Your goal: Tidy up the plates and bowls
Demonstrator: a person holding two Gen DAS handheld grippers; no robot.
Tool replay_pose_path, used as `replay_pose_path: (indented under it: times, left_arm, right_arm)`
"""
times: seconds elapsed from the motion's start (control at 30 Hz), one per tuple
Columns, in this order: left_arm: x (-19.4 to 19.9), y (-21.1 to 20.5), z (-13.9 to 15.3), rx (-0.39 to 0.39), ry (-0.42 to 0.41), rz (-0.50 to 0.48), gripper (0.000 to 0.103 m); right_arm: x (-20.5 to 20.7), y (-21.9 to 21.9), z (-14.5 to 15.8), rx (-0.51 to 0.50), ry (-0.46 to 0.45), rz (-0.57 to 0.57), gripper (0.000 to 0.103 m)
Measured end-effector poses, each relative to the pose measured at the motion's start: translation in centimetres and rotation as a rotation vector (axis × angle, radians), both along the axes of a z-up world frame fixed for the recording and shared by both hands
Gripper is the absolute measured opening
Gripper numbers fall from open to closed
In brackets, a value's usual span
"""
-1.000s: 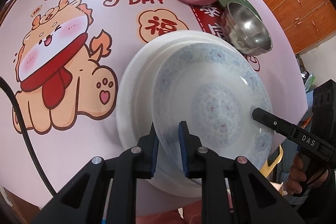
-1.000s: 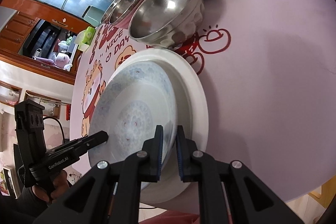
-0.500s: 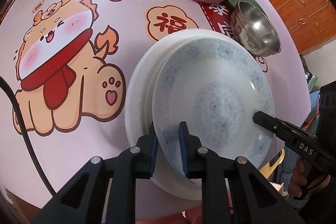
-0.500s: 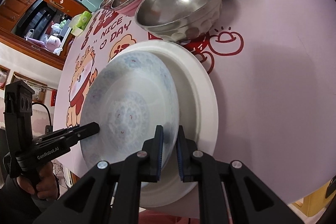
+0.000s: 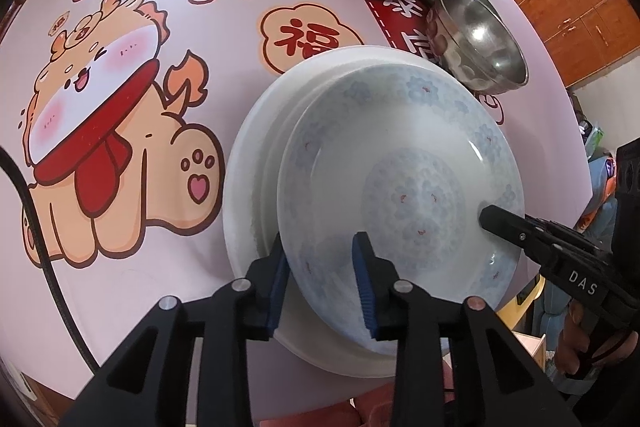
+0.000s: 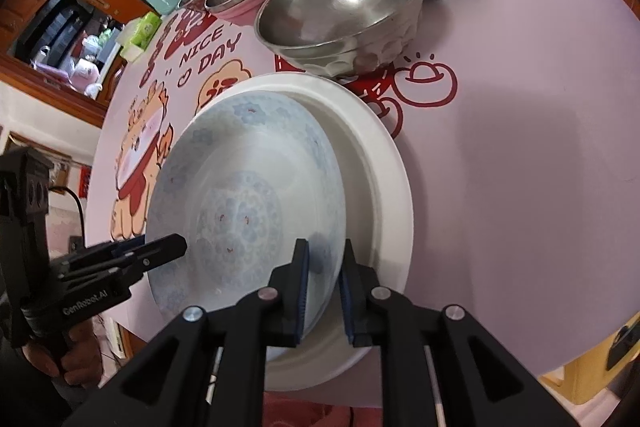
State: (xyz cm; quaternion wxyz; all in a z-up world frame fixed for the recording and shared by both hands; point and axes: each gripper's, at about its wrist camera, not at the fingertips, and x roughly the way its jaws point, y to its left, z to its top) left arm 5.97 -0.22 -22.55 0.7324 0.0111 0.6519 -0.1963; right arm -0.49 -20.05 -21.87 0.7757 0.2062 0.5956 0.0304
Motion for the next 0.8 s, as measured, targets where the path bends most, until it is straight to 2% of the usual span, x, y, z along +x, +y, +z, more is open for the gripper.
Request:
replay_pose_path:
  times: [0.13,0.2,0.47,0.6,0.8]
  left_arm:
    - [-0.2,-0.2,0.7,0.019,-0.025,-0.008,0.038]
    - [-0.2,-0.2,1.1,0.022,-0.037,-0.015,0.050]
    - [-0.2,0.0,3.8,0.051,-0.113,0.000,0.056]
    - [-0.4,0.1,5.3,0.048,-0.143,0.012,0.066]
    - [-0.8,-0.2,8.0,0.043,-0.210,0.027,0.067]
  right_arm:
    - [-0.4,0.1,0.8,-0.012,-0.023,0.008,0.029]
    - [-0.6,-0.1,1.3,-0.014,-0.036,0.001,0.032]
    - [-1.4,-1.6,3.6,-0.022,-0.081,-0.034,0.047]
    - [-1.9,-2.4,4.6,-0.029,-0.086,-0.057,0.051]
    - [-2.5,-3.6,6.2,-0.027,-0.103,-0.071,0.056]
